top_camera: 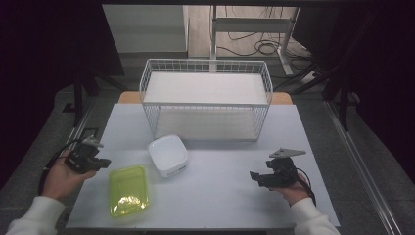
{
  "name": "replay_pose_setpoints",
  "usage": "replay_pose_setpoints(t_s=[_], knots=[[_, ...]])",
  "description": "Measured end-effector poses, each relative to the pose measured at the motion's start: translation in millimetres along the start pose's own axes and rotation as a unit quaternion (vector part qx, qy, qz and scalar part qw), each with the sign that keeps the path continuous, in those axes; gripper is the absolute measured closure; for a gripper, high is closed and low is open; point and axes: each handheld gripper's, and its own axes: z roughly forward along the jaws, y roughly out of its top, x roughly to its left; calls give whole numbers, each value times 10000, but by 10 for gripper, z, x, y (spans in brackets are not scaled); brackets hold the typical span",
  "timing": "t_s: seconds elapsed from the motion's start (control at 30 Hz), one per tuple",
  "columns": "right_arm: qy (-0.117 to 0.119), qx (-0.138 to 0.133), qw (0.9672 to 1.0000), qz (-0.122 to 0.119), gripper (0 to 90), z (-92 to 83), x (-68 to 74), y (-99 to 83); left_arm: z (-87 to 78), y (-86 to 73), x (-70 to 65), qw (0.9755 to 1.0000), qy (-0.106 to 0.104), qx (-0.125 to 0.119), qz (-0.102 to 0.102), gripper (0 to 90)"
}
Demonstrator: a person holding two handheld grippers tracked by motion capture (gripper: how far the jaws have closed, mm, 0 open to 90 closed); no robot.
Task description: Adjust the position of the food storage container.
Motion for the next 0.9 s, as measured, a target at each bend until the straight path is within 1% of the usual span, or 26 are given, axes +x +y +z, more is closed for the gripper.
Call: replay_pose_setpoints(t_s=[0.03, 0.07, 0.1, 0.13, 0.17, 0.2, 0.23, 0.27, 0.3, 0.33, 0.37, 0.4, 0.43, 0.47, 0.5, 0.53, 0.57, 0.6, 0.63, 0.67, 0.7, 0.77, 0.8, 0.83, 0.9], knots=[[-3, -3, 10000, 0, 198, -1, 2, 0, -24, -83, -9, 10000, 3, 45, -10, 899], [-6, -3, 10000, -4, 198, -1, 4, 1, -24, -83, -9, 10000, 3, 45, -10, 899], [-2, -11, 10000, -16, 198, 1, 6, 3, -59, -248, -44, 9999, -4, 141, -25, 899], [-2, 0, 10000, -8, 198, 3, 11, 4, -59, -248, -44, 9999, -4, 141, -25, 899], [-14, 25, 10000, -20, 198, 8, 15, 7, -81, -399, -115, 9997, -21, 231, -44, 899], [-6, 26, 10000, -15, 198, 15, 23, 10, -81, -399, -115, 9997, -21, 231, -44, 899], [2, 31, 10000, -23, 198, 23, 29, 14, -88, -522, -212, 9994, -116, 326, -18, 899], [2, 31, 10000, -23, 198, 23, 29, 14, -88, -522, -212, 9994, -116, 326, -18, 899], [-7, 52, 10000, -46, 198, 32, 39, 20, -78, -614, -321, 9988, -209, 442, 97, 899], [-7, 52, 10000, -46, 198, 32, 39, 20, -78, -614, -321, 9988, -209, 442, 97, 899], [5, 49, 10000, -38, 198, 44, 47, 22, -68, -678, -411, 9985, -258, 468, 147, 900], [5, 49, 10000, -38, 198, 44, 47, 22, -68, -678, -411, 9985, -258, 468, 147, 900], [-15, 68, 10000, -55, 198, 55, 50, 26, -46, -714, -488, 9980, -349, 497, 179, 900], [-15, 68, 10000, -55, 198, 55, 50, 26, -46, -714, -488, 9980, -349, 497, 179, 900], [-24, 68, 10000, -54, 198, 59, 53, 26, -17, -729, -548, 9975, -405, 535, 215, 900], [-14, 87, 9999, -48, 198, 64, 61, 26, -4, -733, -578, 9973, -425, 546, 227, 900], [-17, 100, 9999, -74, 198, 67, 65, 26, 23, -734, -638, 9968, -502, 560, 271, 900], [-17, 100, 9999, -74, 198, 67, 65, 26, 23, -734, -638, 9968, -502, 560, 271, 900], [-23, 112, 9999, -83, 198, 66, 64, 22, 37, -722, -697, 9963, -609, 539, 290, 900], [-23, 112, 9999, -83, 198, 66, 64, 22, 37, -722, -697, 9963, -609, 539, 290, 900], [-26, 106, 9999, -59, 198, 63, 59, 16, 53, -696, -751, 9955, -707, 533, 336, 900], [-32, 100, 9999, -43, 198, 60, 53, 12, 78, -663, -809, 9948, -723, 574, 426, 900], [-40, 98, 9999, -42, 198, 58, 50, 11, 78, -663, -809, 9948, -723, 574, 426, 900], [-46, 103, 9999, -35, 198, 55, 49, 9, 96, -629, -868, 9941, -772, 585, 497, 900], [-58, 100, 9999, -41, 198, 53, 44, 7, 110, -593, -939, 9931, -855, 580, 547, 900]])
